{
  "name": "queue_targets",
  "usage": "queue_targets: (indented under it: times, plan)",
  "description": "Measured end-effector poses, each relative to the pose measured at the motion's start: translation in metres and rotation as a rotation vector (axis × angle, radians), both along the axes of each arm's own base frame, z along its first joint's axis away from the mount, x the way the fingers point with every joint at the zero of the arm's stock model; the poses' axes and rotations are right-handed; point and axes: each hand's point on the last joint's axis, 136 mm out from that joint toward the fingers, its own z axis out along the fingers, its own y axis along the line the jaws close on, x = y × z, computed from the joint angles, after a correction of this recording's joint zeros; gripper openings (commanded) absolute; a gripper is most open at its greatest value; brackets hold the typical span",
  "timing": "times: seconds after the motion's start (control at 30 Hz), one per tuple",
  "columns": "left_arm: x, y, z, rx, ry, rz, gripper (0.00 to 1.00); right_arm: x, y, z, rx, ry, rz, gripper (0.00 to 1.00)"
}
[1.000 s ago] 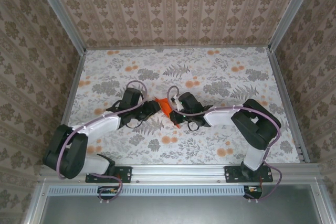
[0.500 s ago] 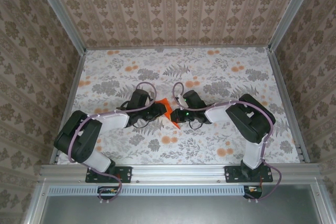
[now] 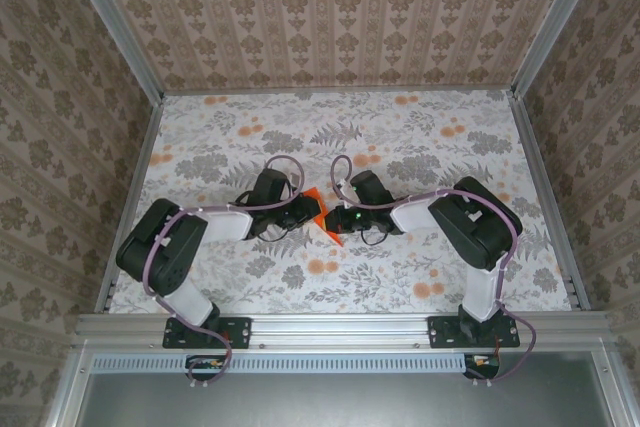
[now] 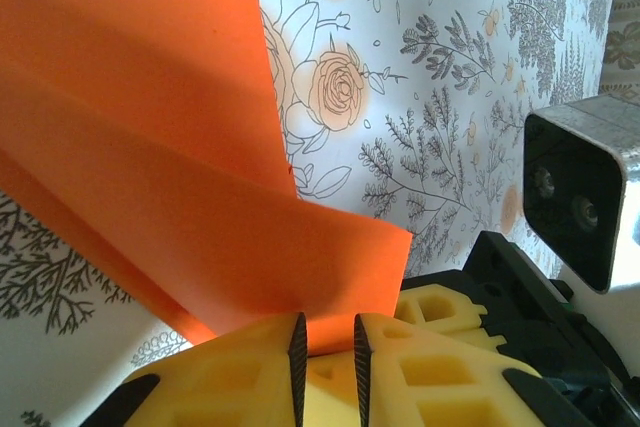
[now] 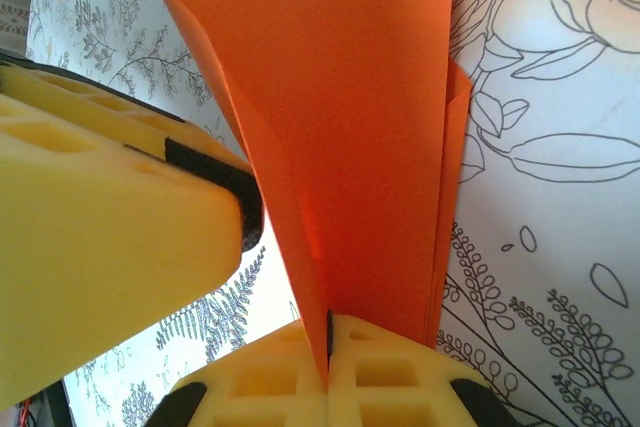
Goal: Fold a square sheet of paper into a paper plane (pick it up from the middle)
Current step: Fold the wing for the fifth time at the center of the table.
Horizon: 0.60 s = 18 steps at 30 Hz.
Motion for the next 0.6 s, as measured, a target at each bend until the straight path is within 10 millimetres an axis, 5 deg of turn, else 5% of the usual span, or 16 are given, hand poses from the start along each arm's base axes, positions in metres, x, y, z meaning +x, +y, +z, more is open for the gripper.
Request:
queue_targets:
  times: [0.6]
  plan:
    - [0.002,0.004,-0.016,0.036,0.021,0.016,0.16,-0.001,0.000,0.003,0.012,0.041,0.016,0.19]
